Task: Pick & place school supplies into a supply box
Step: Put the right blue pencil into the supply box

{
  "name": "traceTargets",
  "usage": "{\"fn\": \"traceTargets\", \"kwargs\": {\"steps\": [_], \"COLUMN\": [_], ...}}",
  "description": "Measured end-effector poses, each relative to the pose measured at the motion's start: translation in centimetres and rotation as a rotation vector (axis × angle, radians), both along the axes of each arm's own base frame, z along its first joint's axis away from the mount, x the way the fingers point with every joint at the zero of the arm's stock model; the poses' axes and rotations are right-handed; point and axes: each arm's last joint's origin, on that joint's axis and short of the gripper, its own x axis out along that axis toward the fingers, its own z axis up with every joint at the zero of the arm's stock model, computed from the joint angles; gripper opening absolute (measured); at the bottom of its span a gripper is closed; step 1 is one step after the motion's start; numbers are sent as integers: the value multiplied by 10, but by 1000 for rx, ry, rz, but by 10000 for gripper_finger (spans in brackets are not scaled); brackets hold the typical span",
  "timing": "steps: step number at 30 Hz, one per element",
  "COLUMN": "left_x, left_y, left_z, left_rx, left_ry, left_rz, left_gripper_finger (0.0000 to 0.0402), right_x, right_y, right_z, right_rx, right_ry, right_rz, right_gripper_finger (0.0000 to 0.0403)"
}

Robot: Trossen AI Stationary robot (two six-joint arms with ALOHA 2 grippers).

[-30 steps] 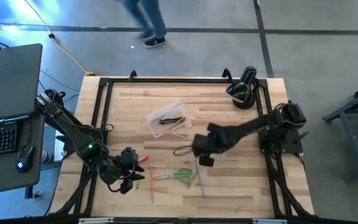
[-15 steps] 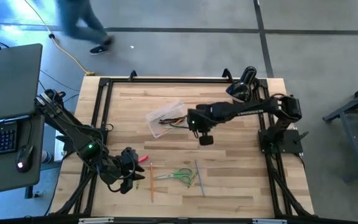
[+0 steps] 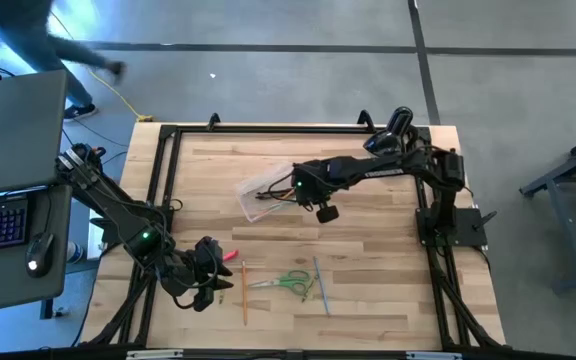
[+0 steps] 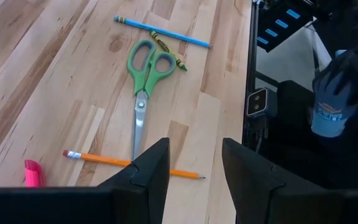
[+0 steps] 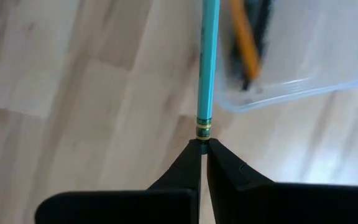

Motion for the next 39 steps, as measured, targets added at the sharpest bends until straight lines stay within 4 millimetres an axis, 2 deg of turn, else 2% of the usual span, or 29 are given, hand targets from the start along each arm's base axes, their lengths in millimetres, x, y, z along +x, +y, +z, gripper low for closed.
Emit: {"fn": "traceTargets", "kwargs": {"steps": [6,19,27,39], "left_x": [0,0,0,0], "left_y": [0,0,0,0], "left_z": [0,0,0,0], "left_rx": [0,0,0,0], "left_ry": [0,0,0,0], "left_rz": [0,0,0,0], "left_gripper_finger": [179,179,179,179], "right_x": [17,45,52,52], "right_y": [-3,-10,-12,-14], "right_z": [14,-5,-4,-4], "right_rx": [-58,-181,-216,-252], "right_ry": [-49,22,-28,-21], "right_rz": [36,113,101,71], "right_gripper_finger": [0,0,0,1]}}
